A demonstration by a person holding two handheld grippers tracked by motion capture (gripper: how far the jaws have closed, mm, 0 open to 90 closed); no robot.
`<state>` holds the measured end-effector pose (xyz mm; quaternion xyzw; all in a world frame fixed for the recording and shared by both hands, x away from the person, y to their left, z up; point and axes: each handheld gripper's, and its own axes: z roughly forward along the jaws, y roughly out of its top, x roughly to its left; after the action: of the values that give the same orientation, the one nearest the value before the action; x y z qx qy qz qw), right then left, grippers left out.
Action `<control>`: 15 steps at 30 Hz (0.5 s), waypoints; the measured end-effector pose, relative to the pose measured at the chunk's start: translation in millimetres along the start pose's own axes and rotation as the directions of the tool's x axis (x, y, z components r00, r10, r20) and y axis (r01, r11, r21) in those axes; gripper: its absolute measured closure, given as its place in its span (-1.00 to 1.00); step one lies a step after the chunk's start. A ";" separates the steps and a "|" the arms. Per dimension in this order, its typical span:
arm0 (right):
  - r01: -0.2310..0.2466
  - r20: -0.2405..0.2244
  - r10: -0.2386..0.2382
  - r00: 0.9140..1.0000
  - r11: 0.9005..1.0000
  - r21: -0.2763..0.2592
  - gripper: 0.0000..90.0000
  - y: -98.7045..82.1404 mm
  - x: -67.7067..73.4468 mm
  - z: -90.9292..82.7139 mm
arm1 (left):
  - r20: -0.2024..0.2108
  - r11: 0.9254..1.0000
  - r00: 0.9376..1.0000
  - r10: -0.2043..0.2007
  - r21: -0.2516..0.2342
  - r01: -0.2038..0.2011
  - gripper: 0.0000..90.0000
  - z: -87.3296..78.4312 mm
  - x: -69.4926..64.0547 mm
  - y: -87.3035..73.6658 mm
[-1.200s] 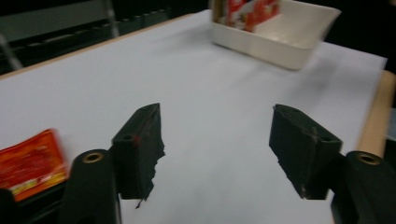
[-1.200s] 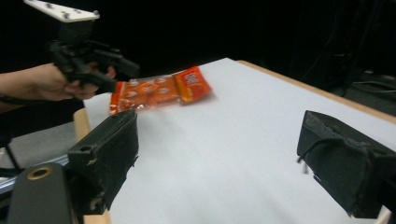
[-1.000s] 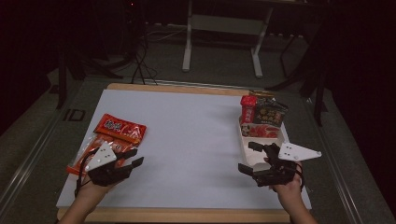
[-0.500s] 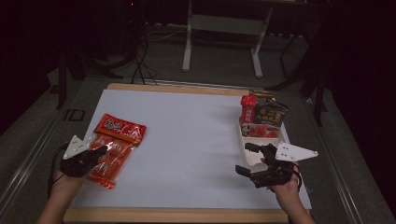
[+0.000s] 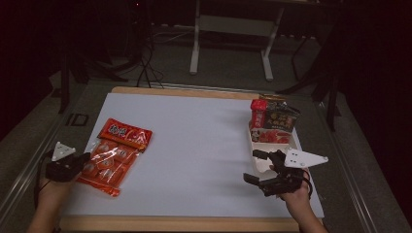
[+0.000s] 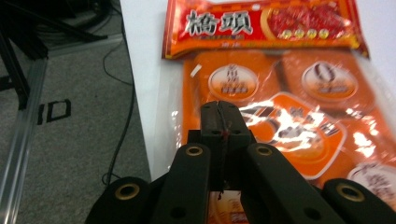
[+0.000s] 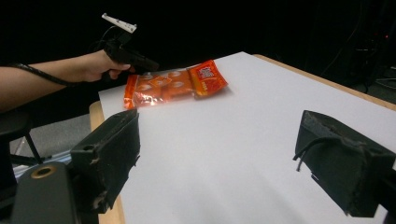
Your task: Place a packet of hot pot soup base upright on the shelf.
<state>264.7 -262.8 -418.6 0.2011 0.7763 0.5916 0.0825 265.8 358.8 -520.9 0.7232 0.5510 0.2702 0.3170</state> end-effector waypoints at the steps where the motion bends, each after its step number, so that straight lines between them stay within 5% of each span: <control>1: -0.001 -0.002 0.001 1.000 1.000 -0.001 -0.69 0.0 0.1 0.0 | -0.001 1.000 1.000 -0.007 0.012 0.007 1.00 1.1 2.0 -1.3; 7: -0.002 -0.004 0.002 1.000 1.000 -0.003 -0.69 0.3 0.0 -0.6 | -0.048 0.997 0.999 -0.005 0.079 0.009 1.00 6.1 9.5 -6.0; 11: -0.001 -0.006 0.001 1.000 1.000 -0.001 -0.69 0.0 0.2 -0.6 | -0.016 0.996 1.000 -0.022 0.085 0.024 1.00 7.1 11.9 -9.0; 15: -0.002 -0.006 0.002 1.000 1.000 -0.001 -0.69 0.0 -0.1 -0.4 | -0.015 0.994 1.000 0.010 0.106 -0.009 1.00 6.9 8.5 -7.4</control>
<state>264.6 -263.2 -418.5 0.2000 0.7762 0.5925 0.0798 268.4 367.3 -530.6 0.7394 0.5634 0.2477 0.2729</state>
